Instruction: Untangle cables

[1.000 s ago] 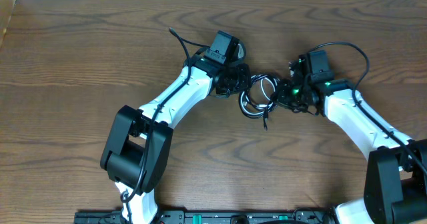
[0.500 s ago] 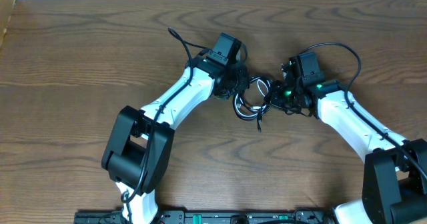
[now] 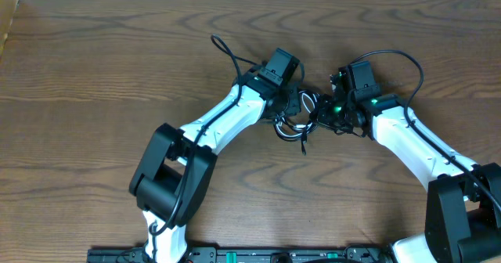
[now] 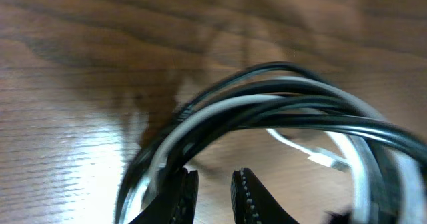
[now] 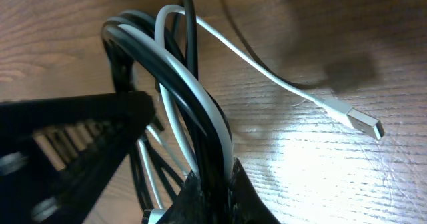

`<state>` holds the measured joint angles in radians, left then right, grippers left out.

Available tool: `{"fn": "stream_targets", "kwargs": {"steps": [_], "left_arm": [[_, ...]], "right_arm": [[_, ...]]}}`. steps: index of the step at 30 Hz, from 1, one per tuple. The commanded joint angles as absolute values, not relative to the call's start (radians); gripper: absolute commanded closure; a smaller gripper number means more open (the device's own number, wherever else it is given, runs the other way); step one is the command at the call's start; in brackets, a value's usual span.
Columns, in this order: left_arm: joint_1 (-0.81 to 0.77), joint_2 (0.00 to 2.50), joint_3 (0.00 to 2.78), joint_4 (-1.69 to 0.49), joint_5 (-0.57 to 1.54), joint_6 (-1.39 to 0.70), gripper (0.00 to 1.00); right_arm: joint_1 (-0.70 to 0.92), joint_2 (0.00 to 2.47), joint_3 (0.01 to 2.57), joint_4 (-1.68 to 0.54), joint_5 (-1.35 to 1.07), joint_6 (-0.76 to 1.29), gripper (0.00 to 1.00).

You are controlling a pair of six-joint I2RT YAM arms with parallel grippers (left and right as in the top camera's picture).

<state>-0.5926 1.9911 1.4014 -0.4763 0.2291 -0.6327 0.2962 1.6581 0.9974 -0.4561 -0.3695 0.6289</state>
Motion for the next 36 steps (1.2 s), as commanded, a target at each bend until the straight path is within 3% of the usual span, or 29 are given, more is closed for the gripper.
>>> {"fn": "stream_targets", "kwargs": {"steps": [1,20,26,29,33,36], "left_arm": [[-0.581,2.017,1.408,-0.5,0.148,-0.642,0.77],[-0.58,2.017,1.408,-0.714,-0.036,-0.637,0.65],[-0.58,2.028,1.408,-0.694,-0.034,-0.638,0.65],[-0.58,2.028,1.408,-0.67,-0.033,-0.638,0.66],[-0.579,2.027,1.41,-0.609,0.043,-0.57,0.79],[-0.579,2.027,1.411,-0.566,0.155,-0.519,0.79]], "right_arm": [[0.303,1.657,0.999,-0.457,-0.377,0.643,0.99],[0.303,1.657,0.999,-0.452,-0.372,0.638,0.99],[0.303,1.657,0.999,-0.447,-0.372,0.638,0.99],[0.303,1.657,0.999,-0.447,-0.372,0.635,0.99],[0.303,1.657,0.999,-0.445,-0.372,0.634,0.99],[0.303,1.657,0.999,-0.438,-0.372,0.631,0.99]]}}
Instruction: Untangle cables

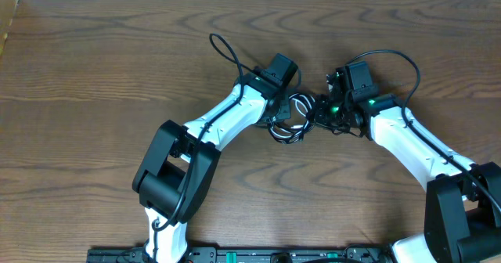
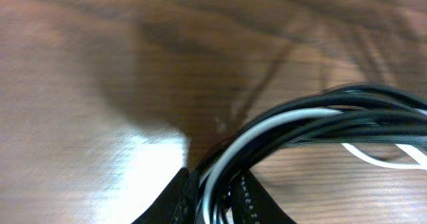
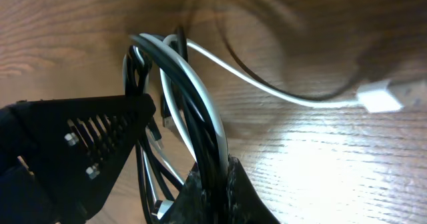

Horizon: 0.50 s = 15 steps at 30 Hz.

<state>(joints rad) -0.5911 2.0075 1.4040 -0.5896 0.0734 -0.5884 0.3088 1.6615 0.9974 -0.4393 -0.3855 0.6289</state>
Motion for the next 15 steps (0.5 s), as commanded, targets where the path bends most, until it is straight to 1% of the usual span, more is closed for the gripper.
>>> {"fn": "stream_targets", "kwargs": {"steps": [1,9,12,14,15], "left_arm": [[-0.579,2.027,1.41,-0.564,0.178,-0.52,0.79],[-0.586,2.044,1.41,-0.617,0.161,-0.505,0.78],[-0.586,2.056,1.41,-0.622,0.162,-0.506,0.79],[-0.589,2.065,1.41,-0.624,0.165,-0.506,0.81],[-0.589,2.067,1.41,-0.627,0.168,-0.505,0.87]], "right_arm": [[0.303,1.657,0.999,-0.437,-0.372,0.632,0.99],[0.303,1.657,0.999,-0.438,-0.373,0.631,0.99],[0.303,1.657,0.999,-0.439,-0.373,0.631,0.97],[0.303,1.657,0.999,-0.443,-0.373,0.631,0.92],[0.303,1.657,0.999,-0.447,-0.373,0.63,0.9]]}}
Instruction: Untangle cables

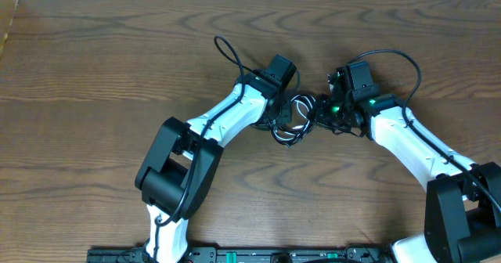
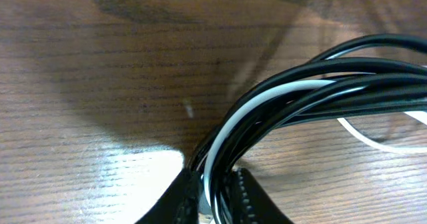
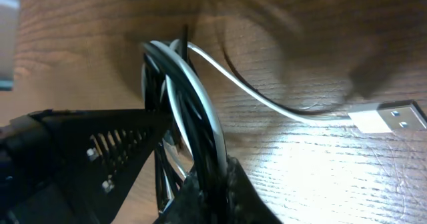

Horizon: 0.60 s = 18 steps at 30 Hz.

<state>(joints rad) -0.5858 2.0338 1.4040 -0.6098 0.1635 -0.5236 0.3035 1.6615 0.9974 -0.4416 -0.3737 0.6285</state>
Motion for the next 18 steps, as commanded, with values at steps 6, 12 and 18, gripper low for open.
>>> {"fn": "stream_targets", "kwargs": {"steps": [6,12,18], "left_arm": [[-0.587,2.069,1.41,-0.632,0.169,-0.505,0.93],[-0.566,2.018,1.41,-0.627,0.213,-0.476,0.93],[-0.538,1.913,1.41,-0.612,0.393,-0.35,0.92]], "right_arm": [[0.3,1.657,0.999,-0.469,-0.368,0.585,0.65],[0.279,1.657,0.999,-0.488,-0.35,0.551,0.38],[0.259,1.657,0.999,-0.43,-0.484,0.407,0.2]]}}
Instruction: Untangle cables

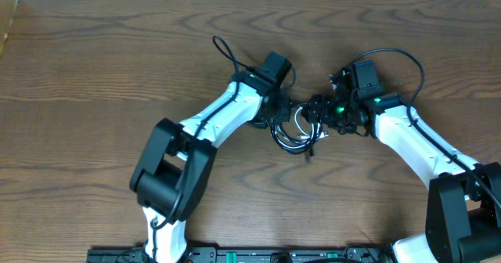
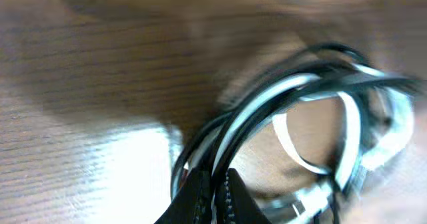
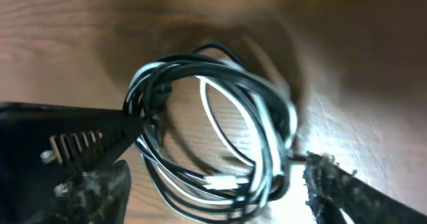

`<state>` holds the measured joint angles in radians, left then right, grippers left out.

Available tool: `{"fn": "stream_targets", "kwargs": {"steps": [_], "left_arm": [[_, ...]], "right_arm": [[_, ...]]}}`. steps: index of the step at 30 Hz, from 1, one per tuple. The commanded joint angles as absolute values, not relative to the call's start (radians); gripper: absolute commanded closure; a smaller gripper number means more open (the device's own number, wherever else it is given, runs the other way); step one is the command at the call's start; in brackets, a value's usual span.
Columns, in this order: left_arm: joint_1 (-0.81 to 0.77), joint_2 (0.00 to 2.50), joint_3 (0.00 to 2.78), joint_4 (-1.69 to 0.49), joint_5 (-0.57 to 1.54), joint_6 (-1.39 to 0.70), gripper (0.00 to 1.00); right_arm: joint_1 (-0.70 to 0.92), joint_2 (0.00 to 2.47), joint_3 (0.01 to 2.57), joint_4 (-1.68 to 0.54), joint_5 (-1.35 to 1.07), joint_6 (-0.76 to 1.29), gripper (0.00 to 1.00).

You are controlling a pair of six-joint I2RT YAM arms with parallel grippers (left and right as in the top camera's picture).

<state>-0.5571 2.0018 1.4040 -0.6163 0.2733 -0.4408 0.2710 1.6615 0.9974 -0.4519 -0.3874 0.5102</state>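
A coil of black and white cables (image 1: 291, 136) sits at the table's middle between my two grippers. My left gripper (image 1: 275, 114) is shut on the coil's left side. In the left wrist view the jaws (image 2: 215, 179) pinch black and white strands, and the rest of the coil (image 2: 293, 87) loops away beyond them, blurred. My right gripper (image 1: 319, 113) is open on the coil's right. In the right wrist view its fingers stand wide apart (image 3: 213, 176) with the cables (image 3: 272, 164) between them, untouched. A white plug (image 3: 220, 182) lies inside the coil.
The brown wooden table (image 1: 94, 67) runs on to both sides. Each arm's own black cable arches over it, one behind the left arm (image 1: 223, 48) and one behind the right arm (image 1: 403, 55). A white wall edge bounds the far side.
My right gripper was shut on the bundle and is now wide open, so it has let the cables go. The left gripper stays shut on them. The coil has spread wider.
At first my right gripper held the bundle while the left jaws stood slightly apart just under it. Then the left gripper was shut on the strands too, and both held the bundle. Now only the left holds it.
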Motion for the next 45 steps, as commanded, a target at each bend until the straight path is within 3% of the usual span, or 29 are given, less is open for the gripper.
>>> {"fn": "stream_targets", "kwargs": {"steps": [1,5,11,17,25,45], "left_arm": [[-0.534,1.898,1.41,-0.612,0.43,-0.329,0.92],[-0.505,1.86,1.41,-0.616,0.595,-0.257,0.93],[-0.451,1.856,1.41,-0.627,0.701,-0.255,0.92],[-0.413,1.857,1.41,-0.627,0.719,-0.255,0.93],[-0.418,1.864,1.41,-0.628,0.718,-0.256,0.93],[-0.418,1.865,1.41,-0.636,0.719,-0.264,0.93]], "right_arm": [[0.254,1.657,0.999,-0.408,-0.535,0.38,0.21],[0.234,1.657,0.999,-0.321,-0.698,0.34,0.3],[0.235,1.657,0.999,-0.298,-0.662,0.469,0.56],[0.26,1.676,0.999,-0.294,-0.62,0.533,0.66],[0.274,1.747,0.999,-0.194,-0.743,0.572,0.68],[0.312,1.776,0.999,-0.084,-0.749,0.659,0.63]]}}
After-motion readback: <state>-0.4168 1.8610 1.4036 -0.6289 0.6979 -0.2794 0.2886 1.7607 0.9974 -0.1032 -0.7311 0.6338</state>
